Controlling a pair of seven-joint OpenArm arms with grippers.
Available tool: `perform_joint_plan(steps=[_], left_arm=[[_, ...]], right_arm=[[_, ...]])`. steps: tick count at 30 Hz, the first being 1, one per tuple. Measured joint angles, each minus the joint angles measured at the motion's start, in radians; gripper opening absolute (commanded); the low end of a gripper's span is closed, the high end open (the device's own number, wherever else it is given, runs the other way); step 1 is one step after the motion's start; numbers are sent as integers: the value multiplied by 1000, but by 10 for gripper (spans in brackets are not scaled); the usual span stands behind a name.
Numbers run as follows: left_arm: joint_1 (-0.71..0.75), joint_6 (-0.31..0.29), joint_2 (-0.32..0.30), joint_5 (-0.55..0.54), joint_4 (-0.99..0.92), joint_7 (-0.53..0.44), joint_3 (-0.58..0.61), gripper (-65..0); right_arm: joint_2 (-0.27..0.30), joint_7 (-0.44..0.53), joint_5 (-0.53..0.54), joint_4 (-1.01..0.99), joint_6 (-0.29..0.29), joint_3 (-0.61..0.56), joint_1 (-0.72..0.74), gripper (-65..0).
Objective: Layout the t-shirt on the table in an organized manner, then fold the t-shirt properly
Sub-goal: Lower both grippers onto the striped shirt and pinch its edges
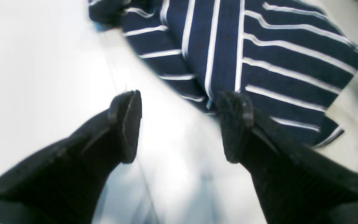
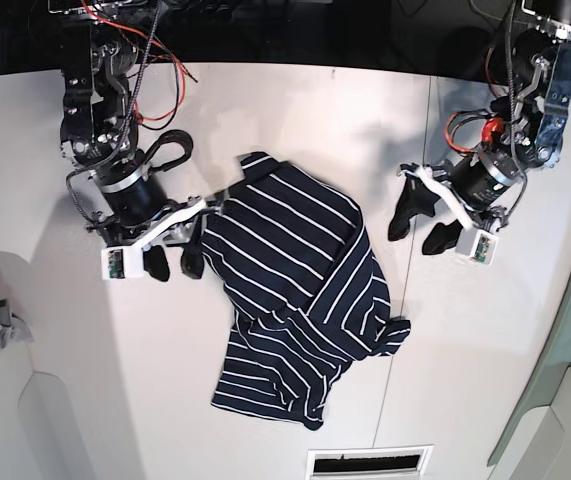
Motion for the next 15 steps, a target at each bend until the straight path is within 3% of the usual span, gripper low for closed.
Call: perform_joint_plan(steps=[4, 12, 13, 15], left_arm=[[-117, 1, 66, -4, -135, -3, 55, -237], [-230, 1, 180, 4, -314, -3, 114, -241], [-237, 2, 187, 5, -320, -3, 114, -264], [-238, 2, 190, 2, -321, -5, 114, -395]], right_arm=[[-8, 5, 3, -120, 15, 51, 89, -372], [-13, 5, 13, -488, 104, 48, 239, -372], [-11, 4, 32, -518, 133, 48, 256, -372], [-10, 11, 61, -553, 183, 48, 284, -372]])
